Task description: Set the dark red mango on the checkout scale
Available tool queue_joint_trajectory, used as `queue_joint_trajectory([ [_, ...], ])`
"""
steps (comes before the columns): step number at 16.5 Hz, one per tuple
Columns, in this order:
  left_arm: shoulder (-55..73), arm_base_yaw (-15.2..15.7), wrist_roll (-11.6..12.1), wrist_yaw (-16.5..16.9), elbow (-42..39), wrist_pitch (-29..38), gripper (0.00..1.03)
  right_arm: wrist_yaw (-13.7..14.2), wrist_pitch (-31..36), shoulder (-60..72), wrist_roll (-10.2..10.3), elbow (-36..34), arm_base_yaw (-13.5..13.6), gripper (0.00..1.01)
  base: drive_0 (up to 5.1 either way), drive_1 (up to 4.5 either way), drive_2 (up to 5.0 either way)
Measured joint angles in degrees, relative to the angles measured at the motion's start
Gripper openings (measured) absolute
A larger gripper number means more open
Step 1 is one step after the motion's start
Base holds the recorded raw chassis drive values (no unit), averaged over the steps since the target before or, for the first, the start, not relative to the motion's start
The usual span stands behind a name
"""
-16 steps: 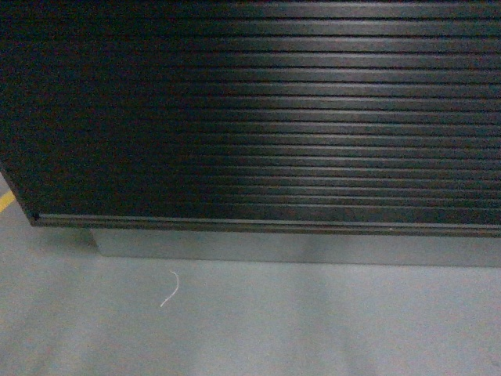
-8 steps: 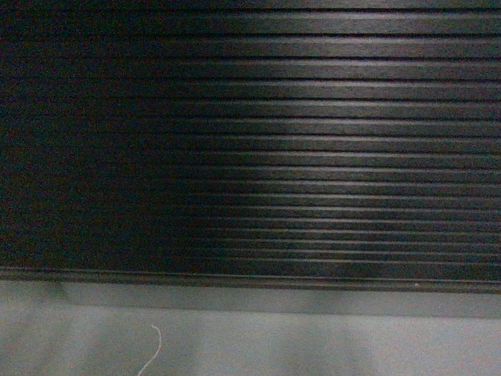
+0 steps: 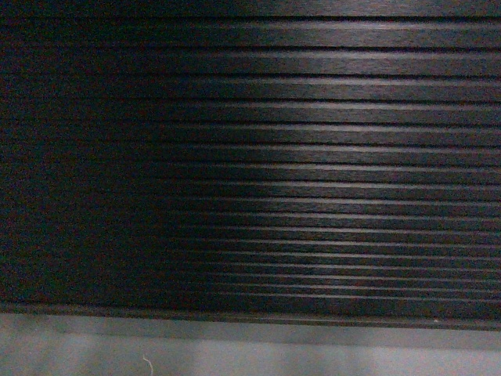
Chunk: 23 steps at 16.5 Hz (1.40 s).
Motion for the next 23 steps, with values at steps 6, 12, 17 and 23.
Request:
queue_joint_trajectory([
  [6, 0.0, 0.0, 0.0, 0.0, -0.02, 0.0, 0.98, 0.0, 0.02, 0.0, -0.02, 0.0, 0.0, 0.98, 0.0, 0.0, 0.0],
  [12, 0.0, 0.0, 0.0, 0.02, -0.02, 0.0, 0.98, 0.0, 0.02, 0.0, 0.0, 0.0, 0.0, 0.98, 0.0, 0.0, 0.0],
  [17, 0.0, 0.0, -0.02, -0.07, 0.0, -0.15, 0.98, 0.0, -0.09, 0.0, -0.02, 0.0, 0.0, 0.98, 0.0, 0.0, 0.0],
  [23, 0.0, 0.0, 0.0, -0.07, -0.02, -0.02, 0.98, -0.11, 0.04, -0.02, -0.09, 0.0, 0.0, 0.98, 0.0, 0.0, 0.0],
])
